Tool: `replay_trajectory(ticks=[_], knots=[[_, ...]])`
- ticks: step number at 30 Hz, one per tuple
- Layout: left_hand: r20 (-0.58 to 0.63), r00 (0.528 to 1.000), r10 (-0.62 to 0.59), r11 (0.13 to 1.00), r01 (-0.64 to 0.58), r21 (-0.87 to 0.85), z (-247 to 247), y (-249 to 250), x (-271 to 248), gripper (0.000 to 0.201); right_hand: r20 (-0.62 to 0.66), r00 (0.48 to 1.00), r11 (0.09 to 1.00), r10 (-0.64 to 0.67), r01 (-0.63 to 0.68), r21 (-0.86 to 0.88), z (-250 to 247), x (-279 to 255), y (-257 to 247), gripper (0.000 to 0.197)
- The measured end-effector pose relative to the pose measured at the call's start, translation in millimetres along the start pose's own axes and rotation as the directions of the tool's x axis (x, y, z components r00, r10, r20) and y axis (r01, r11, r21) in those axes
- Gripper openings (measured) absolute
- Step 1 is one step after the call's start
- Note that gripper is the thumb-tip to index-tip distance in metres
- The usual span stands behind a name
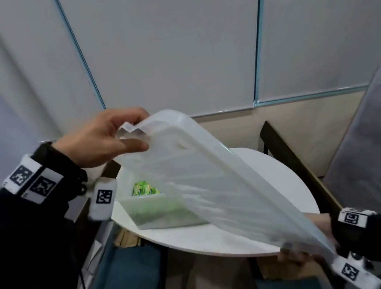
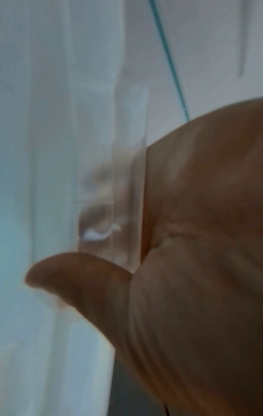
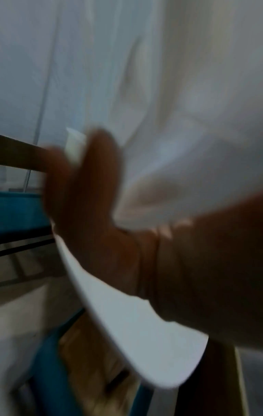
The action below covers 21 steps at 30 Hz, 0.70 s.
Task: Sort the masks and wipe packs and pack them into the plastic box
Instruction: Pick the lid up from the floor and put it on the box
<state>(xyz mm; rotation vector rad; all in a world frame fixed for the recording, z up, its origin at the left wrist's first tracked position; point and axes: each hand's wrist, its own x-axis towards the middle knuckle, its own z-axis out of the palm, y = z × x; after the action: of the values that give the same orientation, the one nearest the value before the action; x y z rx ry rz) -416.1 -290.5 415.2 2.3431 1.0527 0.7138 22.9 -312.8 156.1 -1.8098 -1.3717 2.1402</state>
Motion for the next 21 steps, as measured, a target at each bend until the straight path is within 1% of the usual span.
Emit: replay_trajectory(ticks=[1, 2, 3, 4, 5, 6, 7, 8, 9, 11, 13, 14, 15, 16, 17, 18, 19, 20, 21], knots=[[-0.072, 0.997, 0.015, 1.0, -0.017, -0.018, -4, -6, -2, 0.027, -0.013, 1.0, 0.998, 0.0, 0.0, 0.062, -2, -10, -12, 0.057], [-0.144, 0.989, 0.03, 0.998, -0.037, -0.05, -6, -15, -4, 0.031, -0.077, 0.997, 0.99, -0.015, 0.026, 0.138, -8, -15, -23, 0.044], [-0.217, 0.976, 0.033, 0.993, -0.056, -0.101, -9, -25, -8, 0.035, -0.169, 0.984, 0.972, -0.06, 0.096, 0.214, -15, -19, -36, 0.037], [-0.289, 0.957, 0.015, 0.984, -0.066, -0.166, -11, -37, -11, 0.038, -0.276, 0.958, 0.96, -0.074, 0.144, 0.241, -24, -22, -51, 0.035], [-0.35, 0.937, -0.024, 0.97, -0.062, -0.233, -13, -49, -14, 0.039, -0.356, 0.93, 0.952, -0.094, 0.189, 0.242, -30, -25, -67, 0.035], [-0.386, 0.918, -0.09, 0.95, -0.037, -0.309, -15, -62, -18, 0.042, -0.451, 0.882, 0.939, -0.135, 0.26, 0.227, -37, -25, -81, 0.032], [-0.383, 0.907, -0.178, 0.917, 0.012, -0.398, -16, -76, -22, 0.05, -0.524, 0.834, 0.911, -0.171, 0.337, 0.239, -42, -27, -95, 0.028], [-0.35, 0.898, -0.267, 0.864, 0.063, -0.499, -15, -89, -25, 0.06, -0.575, 0.793, 0.88, -0.203, 0.405, 0.247, -48, -27, -108, 0.023], [-0.306, 0.889, -0.341, 0.788, 0.093, -0.609, -13, -105, -28, 0.07, -0.614, 0.753, 0.857, -0.237, 0.46, 0.234, -50, -29, -122, 0.02], [-0.227, 0.867, -0.444, 0.591, 0.094, -0.801, -10, -140, -34, 0.078, -0.673, 0.69, 0.809, -0.266, 0.54, 0.234, -59, -20, -146, 0.017], [-0.161, 0.828, -0.538, 0.378, 0.066, -0.924, -6, -183, -37, 0.074, -0.697, 0.64, 0.758, -0.324, 0.616, 0.214, -64, -6, -166, 0.015], [-0.129, 0.791, -0.598, 0.314, 0.083, -0.946, -1, -204, -36, 0.069, -0.7, 0.62, 0.74, -0.355, 0.644, 0.195, -67, 6, -173, 0.018], [-0.096, 0.754, -0.65, 0.29, 0.13, -0.948, 6, -226, -34, 0.063, -0.696, 0.61, 0.73, -0.379, 0.659, 0.18, -69, 17, -180, 0.021], [-0.068, 0.729, -0.681, 0.331, 0.224, -0.917, 11, -243, -31, 0.06, -0.683, 0.612, 0.723, -0.398, 0.668, 0.177, -71, 30, -187, 0.022], [-0.057, 0.727, -0.684, 0.423, 0.332, -0.843, 18, -260, -27, 0.054, -0.669, 0.624, 0.721, -0.404, 0.667, 0.188, -70, 43, -194, 0.023], [-0.051, 0.736, -0.675, 0.523, 0.429, -0.737, 24, -274, -21, 0.049, -0.655, 0.645, 0.726, -0.394, 0.656, 0.209, -71, 57, -198, 0.024], [-0.052, 0.742, -0.669, 0.593, 0.49, -0.639, 26, -291, -16, 0.049, -0.645, 0.665, 0.743, -0.376, 0.633, 0.219, -72, 72, -202, 0.025], [-0.053, 0.729, -0.682, 0.619, 0.537, -0.574, 26, -309, -11, 0.053, -0.644, 0.678, 0.769, -0.354, 0.603, 0.212, -73, 87, -205, 0.026], [-0.064, 0.715, -0.696, 0.624, 0.559, -0.546, 23, -325, -5, 0.058, -0.646, 0.69, 0.808, -0.326, 0.558, 0.188, -73, 102, -208, 0.027]])
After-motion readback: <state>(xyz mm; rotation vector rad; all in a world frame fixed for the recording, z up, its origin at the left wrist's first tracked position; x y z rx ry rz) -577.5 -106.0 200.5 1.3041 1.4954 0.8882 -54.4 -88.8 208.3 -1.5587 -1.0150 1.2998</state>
